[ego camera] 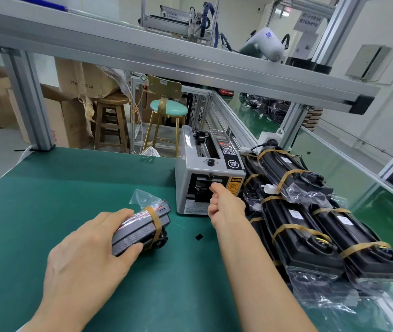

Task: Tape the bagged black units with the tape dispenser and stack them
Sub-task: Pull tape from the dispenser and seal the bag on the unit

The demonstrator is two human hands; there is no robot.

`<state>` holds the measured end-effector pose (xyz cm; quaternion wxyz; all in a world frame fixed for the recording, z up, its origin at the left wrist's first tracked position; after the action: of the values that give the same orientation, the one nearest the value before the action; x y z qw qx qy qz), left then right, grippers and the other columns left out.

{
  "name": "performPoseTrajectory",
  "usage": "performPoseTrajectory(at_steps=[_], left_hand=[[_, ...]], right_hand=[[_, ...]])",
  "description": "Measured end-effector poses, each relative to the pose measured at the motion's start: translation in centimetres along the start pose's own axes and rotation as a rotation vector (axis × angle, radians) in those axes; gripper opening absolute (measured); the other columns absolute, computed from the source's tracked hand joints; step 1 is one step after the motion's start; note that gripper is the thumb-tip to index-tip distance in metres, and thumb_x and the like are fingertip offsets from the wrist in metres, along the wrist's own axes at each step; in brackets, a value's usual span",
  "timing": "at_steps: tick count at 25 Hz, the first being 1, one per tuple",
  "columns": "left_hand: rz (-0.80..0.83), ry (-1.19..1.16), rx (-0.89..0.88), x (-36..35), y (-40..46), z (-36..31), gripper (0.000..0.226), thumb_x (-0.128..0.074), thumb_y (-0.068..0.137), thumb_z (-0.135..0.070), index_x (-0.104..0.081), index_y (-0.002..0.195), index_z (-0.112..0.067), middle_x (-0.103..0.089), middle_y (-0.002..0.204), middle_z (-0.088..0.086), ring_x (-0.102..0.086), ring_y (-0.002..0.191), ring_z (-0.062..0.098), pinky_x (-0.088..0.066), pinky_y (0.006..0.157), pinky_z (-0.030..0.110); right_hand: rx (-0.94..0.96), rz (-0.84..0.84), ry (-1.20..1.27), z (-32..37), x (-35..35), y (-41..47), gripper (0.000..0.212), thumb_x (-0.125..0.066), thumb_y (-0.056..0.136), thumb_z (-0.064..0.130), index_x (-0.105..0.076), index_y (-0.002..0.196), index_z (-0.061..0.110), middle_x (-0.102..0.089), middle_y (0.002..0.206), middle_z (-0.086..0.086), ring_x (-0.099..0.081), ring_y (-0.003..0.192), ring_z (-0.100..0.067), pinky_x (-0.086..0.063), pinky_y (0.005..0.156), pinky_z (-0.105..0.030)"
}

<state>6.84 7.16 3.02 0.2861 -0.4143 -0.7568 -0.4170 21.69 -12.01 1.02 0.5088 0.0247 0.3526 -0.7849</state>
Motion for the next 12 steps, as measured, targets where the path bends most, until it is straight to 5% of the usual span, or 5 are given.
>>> performPoseTrajectory(at_steps=[5,12], left_hand=[[0.007,-0.010,0.002,0.2,0.1,-0.1,0.046,-0.085,0.059,-0.029,-0.063,0.099,-0.041,-0.059,0.080,-0.025,-0.047,0.063,0.014,-0.024,0.053,0.018],[0.001,-0.015,-0.007,0.2,0.0,-0.1,0.046,-0.085,0.058,-0.027,-0.063,0.097,-0.040,-0.061,0.079,-0.023,-0.050,0.063,0.014,-0.026,0.053,0.017]], right_hand=[[0.139,-0.038,0.016,-0.5,0.7,0.2,0.036,-0.061,0.083,0.001,-0.039,0.060,0.017,-0.030,0.037,0.008,-0.017,0.028,-0.004,-0.014,0.029,-0.016],[0.269,-0.006,-0.152,-1.4,2.8,0.1,0.004,-0.068,0.088,0.014,-0.068,0.084,0.012,-0.041,0.050,0.008,-0.029,0.040,-0.004,-0.026,0.037,-0.014]])
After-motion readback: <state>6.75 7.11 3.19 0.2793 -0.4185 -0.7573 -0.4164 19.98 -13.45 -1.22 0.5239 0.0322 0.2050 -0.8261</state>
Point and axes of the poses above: each hand's wrist, its own y-axis towards the middle knuckle, its own x-axis out of the back of the hand, z = x × y, the point moved 3 cm from there along y, towards the middle knuckle
